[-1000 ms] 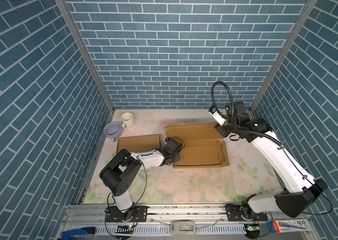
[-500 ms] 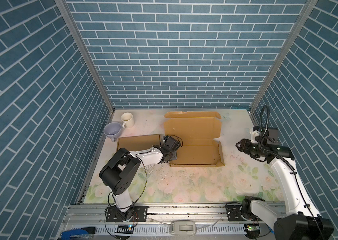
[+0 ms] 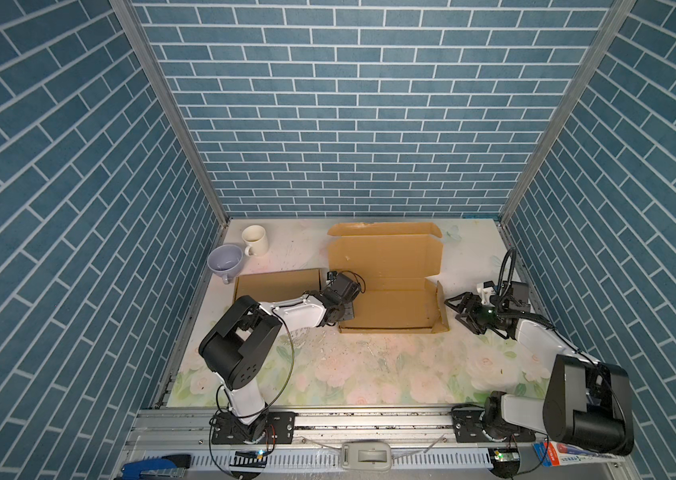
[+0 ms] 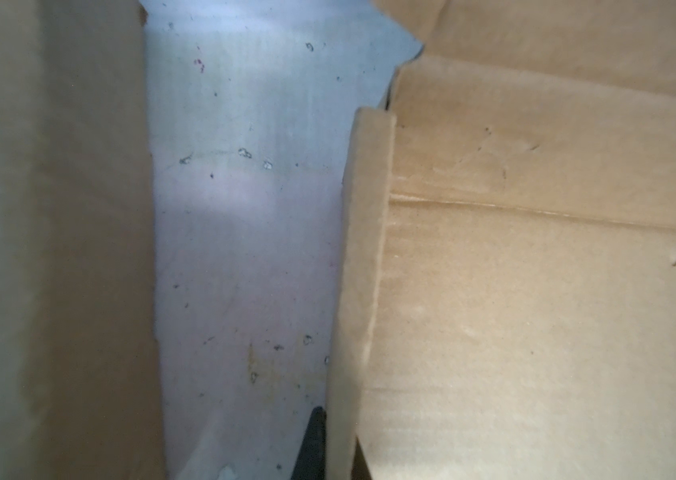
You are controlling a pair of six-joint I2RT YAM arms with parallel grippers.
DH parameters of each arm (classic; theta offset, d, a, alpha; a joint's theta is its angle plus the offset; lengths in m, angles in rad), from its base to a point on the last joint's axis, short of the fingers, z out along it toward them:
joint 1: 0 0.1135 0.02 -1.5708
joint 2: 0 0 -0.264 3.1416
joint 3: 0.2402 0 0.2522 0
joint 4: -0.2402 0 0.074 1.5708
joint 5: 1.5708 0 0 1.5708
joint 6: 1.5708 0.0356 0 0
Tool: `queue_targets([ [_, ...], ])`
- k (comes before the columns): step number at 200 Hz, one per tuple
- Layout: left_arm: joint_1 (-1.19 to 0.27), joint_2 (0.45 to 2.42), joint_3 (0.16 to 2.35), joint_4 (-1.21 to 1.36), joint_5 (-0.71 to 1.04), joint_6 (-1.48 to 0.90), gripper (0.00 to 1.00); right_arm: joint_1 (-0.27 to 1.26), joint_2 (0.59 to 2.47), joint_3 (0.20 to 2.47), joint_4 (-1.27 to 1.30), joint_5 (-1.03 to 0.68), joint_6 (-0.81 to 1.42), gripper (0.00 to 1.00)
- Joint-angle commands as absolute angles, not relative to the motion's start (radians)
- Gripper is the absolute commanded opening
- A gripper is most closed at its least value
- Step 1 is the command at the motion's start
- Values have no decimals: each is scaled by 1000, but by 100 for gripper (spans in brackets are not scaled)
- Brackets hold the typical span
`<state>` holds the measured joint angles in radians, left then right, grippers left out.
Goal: Fold the paper box
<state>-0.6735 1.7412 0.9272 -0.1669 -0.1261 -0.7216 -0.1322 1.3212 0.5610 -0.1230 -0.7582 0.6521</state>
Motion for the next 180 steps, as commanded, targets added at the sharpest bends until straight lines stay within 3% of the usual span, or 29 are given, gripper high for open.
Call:
queue_targets([
  [1, -662, 1798, 896, -193, -123, -716, 0, -135, 1397, 545, 26, -817, 685, 77],
  [35, -661, 1802, 896, -191, -123, -717, 0, -130, 1461, 540, 187, -877, 762, 77],
  [98, -661, 1812, 899, -187, -119, -719, 0, -70, 1445, 542, 238, -929, 809, 55],
  [156, -664, 1809, 903, -191, -118, -716, 0, 16, 1427, 586, 156, -845, 778, 44],
  [180, -668, 1806, 907, -193, -117, -717, 0, 77, 1440, 643, -1, -710, 684, 43],
])
